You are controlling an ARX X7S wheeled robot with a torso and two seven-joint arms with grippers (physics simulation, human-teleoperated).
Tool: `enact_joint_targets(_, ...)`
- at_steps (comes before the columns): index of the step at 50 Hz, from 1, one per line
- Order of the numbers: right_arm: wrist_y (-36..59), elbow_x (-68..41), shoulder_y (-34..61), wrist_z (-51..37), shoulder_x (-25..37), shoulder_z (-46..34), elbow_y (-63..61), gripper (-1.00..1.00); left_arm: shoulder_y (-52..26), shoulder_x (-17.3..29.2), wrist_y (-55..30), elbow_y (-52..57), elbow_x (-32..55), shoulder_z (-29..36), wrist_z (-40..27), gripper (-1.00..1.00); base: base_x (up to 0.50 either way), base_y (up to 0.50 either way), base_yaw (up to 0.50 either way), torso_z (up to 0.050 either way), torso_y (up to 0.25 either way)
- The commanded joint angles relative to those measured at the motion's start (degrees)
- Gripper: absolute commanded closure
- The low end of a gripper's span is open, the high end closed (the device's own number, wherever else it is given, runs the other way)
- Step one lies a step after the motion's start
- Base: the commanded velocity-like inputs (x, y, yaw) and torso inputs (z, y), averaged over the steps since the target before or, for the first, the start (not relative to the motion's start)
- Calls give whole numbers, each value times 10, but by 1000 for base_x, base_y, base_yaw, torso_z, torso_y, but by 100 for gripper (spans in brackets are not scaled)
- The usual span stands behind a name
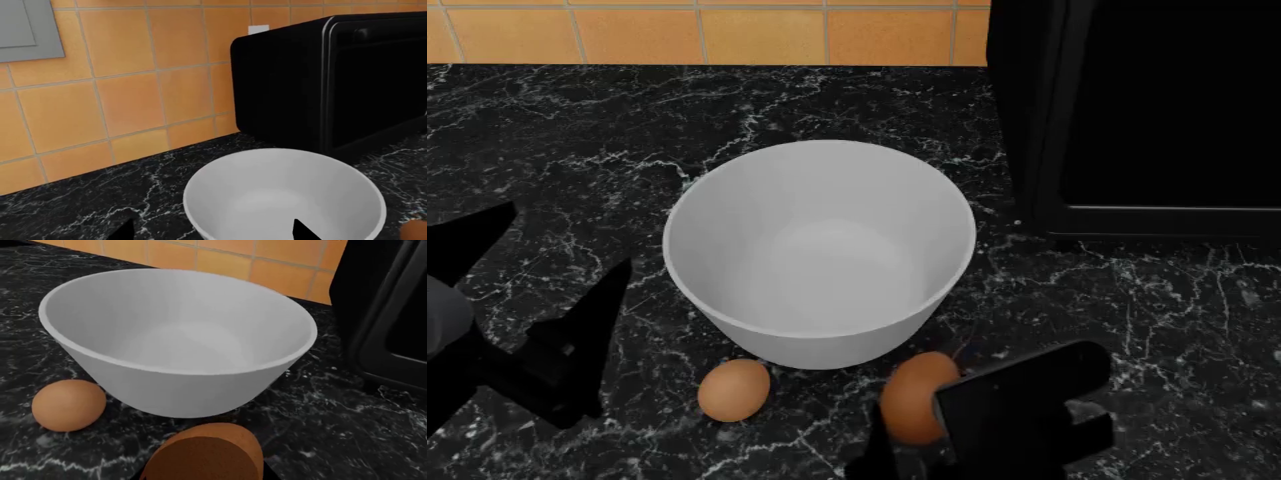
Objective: Place the eggs and milk next to the bowl.
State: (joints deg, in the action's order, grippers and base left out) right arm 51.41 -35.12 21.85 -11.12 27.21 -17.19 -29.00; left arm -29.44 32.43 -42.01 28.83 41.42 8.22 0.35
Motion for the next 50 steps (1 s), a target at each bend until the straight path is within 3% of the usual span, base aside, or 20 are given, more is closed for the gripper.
enact_joint_targets(1, -15, 22, 13, 22, -9, -21, 33, 100, 5, 2, 4, 0, 0, -2, -2, -100, 0, 0, 0, 0, 0)
enact_joint_targets(50, -63, 41, 38, 51, -33, -51, 123, 100, 19, 16, 12, 5, 1, -10, -10, -100, 0, 0, 0, 0, 0)
